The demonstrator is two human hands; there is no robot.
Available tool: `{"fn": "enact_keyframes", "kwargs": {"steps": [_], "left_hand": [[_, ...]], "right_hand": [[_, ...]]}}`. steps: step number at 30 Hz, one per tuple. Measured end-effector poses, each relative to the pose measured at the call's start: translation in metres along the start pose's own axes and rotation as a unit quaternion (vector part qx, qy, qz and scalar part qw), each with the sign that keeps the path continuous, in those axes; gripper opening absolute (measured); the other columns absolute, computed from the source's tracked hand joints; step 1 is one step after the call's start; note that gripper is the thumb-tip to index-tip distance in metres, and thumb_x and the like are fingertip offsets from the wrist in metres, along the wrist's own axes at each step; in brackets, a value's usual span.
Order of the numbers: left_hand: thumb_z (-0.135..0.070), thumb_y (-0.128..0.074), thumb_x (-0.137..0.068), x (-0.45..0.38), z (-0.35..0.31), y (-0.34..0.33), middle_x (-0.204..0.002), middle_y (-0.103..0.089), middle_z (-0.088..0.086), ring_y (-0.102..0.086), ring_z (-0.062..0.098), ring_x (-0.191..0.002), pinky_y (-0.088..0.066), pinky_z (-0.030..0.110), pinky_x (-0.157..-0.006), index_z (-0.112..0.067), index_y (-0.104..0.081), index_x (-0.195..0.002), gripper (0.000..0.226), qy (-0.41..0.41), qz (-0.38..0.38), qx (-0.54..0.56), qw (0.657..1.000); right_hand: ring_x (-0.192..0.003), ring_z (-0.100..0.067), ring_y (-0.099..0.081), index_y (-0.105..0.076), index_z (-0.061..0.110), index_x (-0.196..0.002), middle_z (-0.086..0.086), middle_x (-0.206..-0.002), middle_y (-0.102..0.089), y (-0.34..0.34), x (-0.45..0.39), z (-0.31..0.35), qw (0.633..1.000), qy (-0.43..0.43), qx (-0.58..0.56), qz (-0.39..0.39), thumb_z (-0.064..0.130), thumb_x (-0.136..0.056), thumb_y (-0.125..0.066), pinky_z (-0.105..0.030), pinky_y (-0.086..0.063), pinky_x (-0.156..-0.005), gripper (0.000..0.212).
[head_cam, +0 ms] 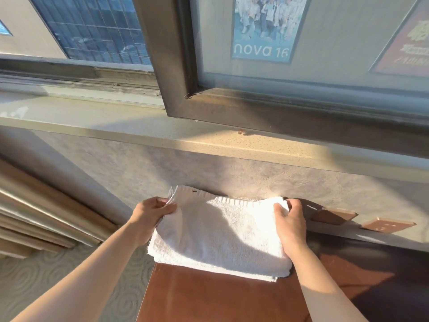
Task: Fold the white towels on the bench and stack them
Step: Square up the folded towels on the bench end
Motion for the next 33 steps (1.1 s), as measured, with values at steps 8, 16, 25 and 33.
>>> {"fn": "enact_keyframes", "kwargs": {"steps": [8, 16, 25, 33], "left_hand": [[-0.026, -0.075, -0.088, -0.003, 0.009, 0.02, -0.085, -0.072, -0.004, -0.067, 0.023, -0.085, -0.048, 0.032, -0.068, -0.022, -0.071, -0.091, 0.006, -0.085, -0.163, -0.25, 0.951], [-0.056, -0.081, -0.061, 0.01, -0.012, 0.002, -0.075, -0.075, -0.002, -0.069, 0.022, -0.071, -0.054, 0.038, -0.066, -0.022, -0.071, -0.073, 0.037, -0.097, -0.091, -0.192, 0.972], [-0.048, -0.076, -0.087, 0.019, -0.024, 0.001, -0.087, -0.078, 0.007, -0.073, 0.03, -0.072, -0.058, 0.05, -0.06, -0.026, -0.061, -0.091, 0.027, -0.174, -0.02, -0.133, 0.975], [-0.043, -0.069, -0.093, -0.005, -0.009, 0.016, -0.08, -0.068, -0.008, -0.058, 0.01, -0.068, -0.043, 0.03, -0.058, -0.027, -0.061, -0.09, 0.018, -0.178, -0.1, -0.222, 0.953]], "right_hand": [[-0.089, -0.033, -0.061, -0.045, 0.02, -0.113, -0.012, -0.106, -0.066, -0.005, 0.004, 0.01, 0.997, 0.031, 0.063, -0.036, 0.031, -0.102, -0.053, -0.035, -0.043, -0.073, 0.017], [-0.107, -0.036, -0.066, -0.044, 0.01, -0.144, -0.017, -0.13, -0.063, -0.01, -0.011, -0.002, 0.99, -0.044, 0.135, 0.025, 0.049, -0.097, -0.057, -0.032, -0.047, -0.071, 0.062], [-0.125, -0.038, -0.058, -0.04, 0.01, -0.15, -0.013, -0.14, -0.06, -0.011, -0.006, 0.002, 0.989, -0.034, 0.14, 0.015, 0.051, -0.1, -0.053, -0.041, -0.05, -0.091, 0.066], [-0.097, -0.034, -0.064, -0.045, 0.009, -0.135, -0.015, -0.119, -0.065, -0.006, -0.001, -0.003, 0.992, -0.07, 0.099, 0.022, 0.058, -0.096, -0.054, -0.035, -0.049, -0.077, 0.063]]}}
Point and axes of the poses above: each hand's wrist, its own x-axis away from the middle knuckle, its own y-axis out of the back of the hand, z = x × y, the point moved 7 cm from there along -x, towards the middle knuckle
